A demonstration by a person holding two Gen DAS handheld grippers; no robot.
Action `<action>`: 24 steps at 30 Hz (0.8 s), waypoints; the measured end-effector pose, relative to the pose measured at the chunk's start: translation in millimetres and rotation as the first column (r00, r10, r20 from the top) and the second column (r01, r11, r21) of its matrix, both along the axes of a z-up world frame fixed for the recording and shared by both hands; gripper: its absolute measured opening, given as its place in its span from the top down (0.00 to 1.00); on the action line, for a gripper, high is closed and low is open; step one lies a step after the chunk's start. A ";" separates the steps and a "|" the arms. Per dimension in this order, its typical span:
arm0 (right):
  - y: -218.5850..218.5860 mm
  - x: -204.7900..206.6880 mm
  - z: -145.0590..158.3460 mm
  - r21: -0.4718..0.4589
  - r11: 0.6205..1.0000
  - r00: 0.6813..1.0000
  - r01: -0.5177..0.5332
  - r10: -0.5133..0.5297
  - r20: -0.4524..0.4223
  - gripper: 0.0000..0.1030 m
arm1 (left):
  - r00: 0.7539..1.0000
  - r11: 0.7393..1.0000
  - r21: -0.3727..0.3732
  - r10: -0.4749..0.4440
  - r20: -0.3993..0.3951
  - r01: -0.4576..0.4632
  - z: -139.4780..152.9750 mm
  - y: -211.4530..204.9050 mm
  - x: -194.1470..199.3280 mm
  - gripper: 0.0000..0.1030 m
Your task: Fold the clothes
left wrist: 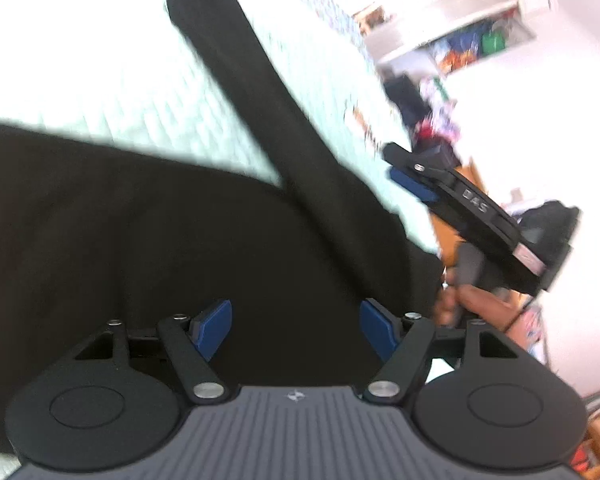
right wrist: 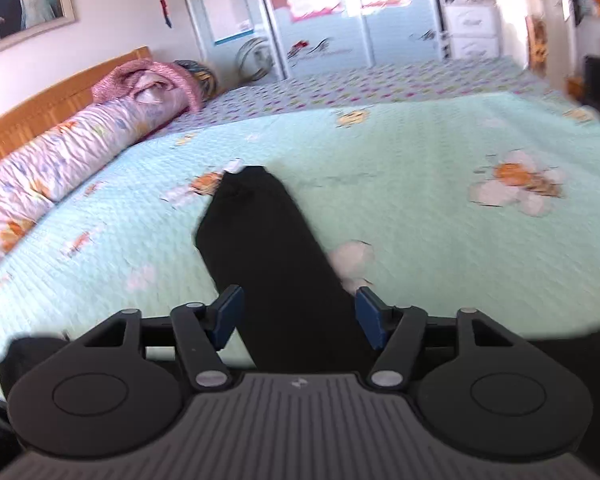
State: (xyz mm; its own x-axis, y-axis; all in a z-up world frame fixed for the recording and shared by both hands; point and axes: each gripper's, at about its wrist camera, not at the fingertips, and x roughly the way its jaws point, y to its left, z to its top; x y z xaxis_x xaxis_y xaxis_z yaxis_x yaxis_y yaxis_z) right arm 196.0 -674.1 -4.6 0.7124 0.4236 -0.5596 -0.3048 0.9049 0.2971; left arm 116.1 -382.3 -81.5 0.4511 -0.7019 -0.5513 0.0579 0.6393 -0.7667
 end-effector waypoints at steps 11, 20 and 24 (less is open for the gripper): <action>58.6 151.0 -33.5 0.104 0.994 0.986 0.044 -0.026 -0.162 0.30 | 0.992 0.993 -0.039 0.111 -0.054 -0.113 -16.8 61.1 27.0 0.28; 122.5 236.5 -64.1 0.012 1.000 0.985 -0.017 0.019 -0.169 0.30 | 1.000 0.993 -0.119 0.025 -0.007 -0.026 -30.5 81.5 30.9 0.28; 151.0 252.1 -73.1 -0.059 0.995 0.982 -0.086 0.075 -0.174 0.29 | 1.000 0.993 -0.120 0.010 0.026 -0.007 -29.8 88.5 31.9 0.28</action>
